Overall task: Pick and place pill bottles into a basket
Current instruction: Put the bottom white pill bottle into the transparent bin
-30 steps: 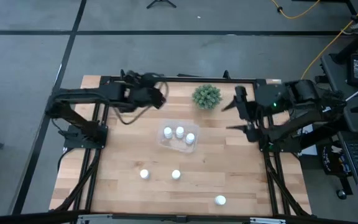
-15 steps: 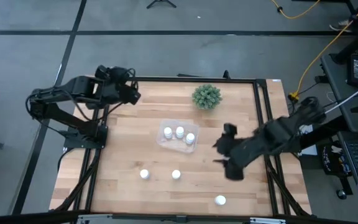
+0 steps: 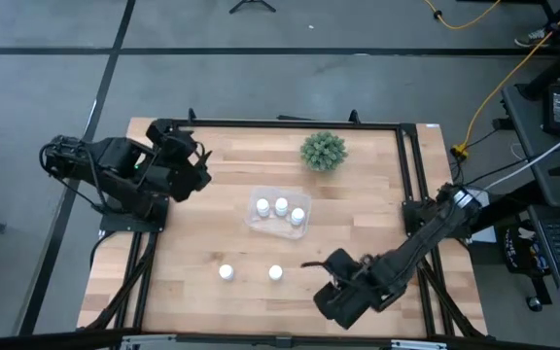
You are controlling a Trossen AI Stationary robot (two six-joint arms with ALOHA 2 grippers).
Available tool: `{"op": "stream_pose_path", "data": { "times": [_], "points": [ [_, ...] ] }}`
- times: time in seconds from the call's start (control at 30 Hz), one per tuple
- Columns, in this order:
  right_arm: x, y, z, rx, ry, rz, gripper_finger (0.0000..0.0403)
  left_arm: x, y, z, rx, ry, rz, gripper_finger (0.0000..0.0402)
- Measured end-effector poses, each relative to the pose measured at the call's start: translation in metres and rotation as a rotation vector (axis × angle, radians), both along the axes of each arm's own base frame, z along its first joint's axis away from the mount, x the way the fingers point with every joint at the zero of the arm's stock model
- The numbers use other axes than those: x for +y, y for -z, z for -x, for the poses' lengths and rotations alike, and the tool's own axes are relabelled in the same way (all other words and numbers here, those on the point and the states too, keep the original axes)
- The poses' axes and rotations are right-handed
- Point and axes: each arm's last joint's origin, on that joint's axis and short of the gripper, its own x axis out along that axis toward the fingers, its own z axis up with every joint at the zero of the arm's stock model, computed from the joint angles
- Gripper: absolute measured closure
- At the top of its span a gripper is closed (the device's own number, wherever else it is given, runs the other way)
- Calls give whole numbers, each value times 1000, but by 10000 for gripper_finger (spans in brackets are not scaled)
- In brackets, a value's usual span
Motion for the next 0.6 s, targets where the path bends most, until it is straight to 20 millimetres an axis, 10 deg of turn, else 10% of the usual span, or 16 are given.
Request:
{"op": "stream_pose_path", "data": {
  "times": [0.17, 0.6],
  "points": [
    [12, 24, 12, 262, 160, -32, 163, -4, -1, 0, -40, -7, -17, 91],
    [21, 30, 22, 226, 280, -31, 163, -10, 3, -6, -79, -27, 5, 91]
  ]
}}
